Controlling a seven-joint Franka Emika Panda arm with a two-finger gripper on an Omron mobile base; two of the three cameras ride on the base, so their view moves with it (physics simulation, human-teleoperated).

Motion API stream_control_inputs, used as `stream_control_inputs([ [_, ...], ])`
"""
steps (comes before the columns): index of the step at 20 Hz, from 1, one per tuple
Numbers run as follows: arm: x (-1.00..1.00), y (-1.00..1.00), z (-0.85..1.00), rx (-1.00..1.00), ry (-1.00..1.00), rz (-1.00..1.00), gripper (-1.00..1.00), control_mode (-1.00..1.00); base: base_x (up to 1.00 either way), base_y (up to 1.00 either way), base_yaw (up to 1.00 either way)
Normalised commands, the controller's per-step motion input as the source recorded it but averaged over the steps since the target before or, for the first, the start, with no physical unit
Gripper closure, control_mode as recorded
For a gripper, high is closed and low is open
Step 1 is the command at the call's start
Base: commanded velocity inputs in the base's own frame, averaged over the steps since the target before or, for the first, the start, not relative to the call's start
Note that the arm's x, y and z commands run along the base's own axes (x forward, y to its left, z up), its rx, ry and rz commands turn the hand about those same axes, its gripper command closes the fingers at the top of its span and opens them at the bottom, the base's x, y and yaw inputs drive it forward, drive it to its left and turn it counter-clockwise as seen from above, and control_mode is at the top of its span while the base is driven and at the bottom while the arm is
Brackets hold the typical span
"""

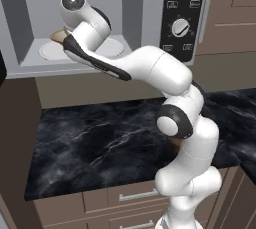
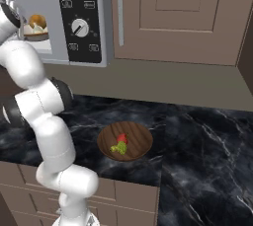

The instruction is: Place the bowl containing the garlic and potato in the microwave. Close the microwave door and press the start button to microwave the meal.

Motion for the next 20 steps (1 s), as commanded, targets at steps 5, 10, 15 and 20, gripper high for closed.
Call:
stream_control_inputs([
  [5,-0.96,0.0,0.53,0.0,0.0,0.0,-1.0,-1.0,0.0,0.0,0.0],
  [10,-1.0,-0.01,-0.05,-0.01,0.0,-0.03,-1.0,-1.0,0.0,0.0,0.0],
  [15,-0.98,-0.3,-0.69,-0.07,-0.06,0.0,-1.0,-1.0,0.0,0.0,0.0],
  [20,-0.98,-0.57,-0.69,-0.04,-0.13,0.0,-1.0,-1.0,0.0,0.0,0.0],
])
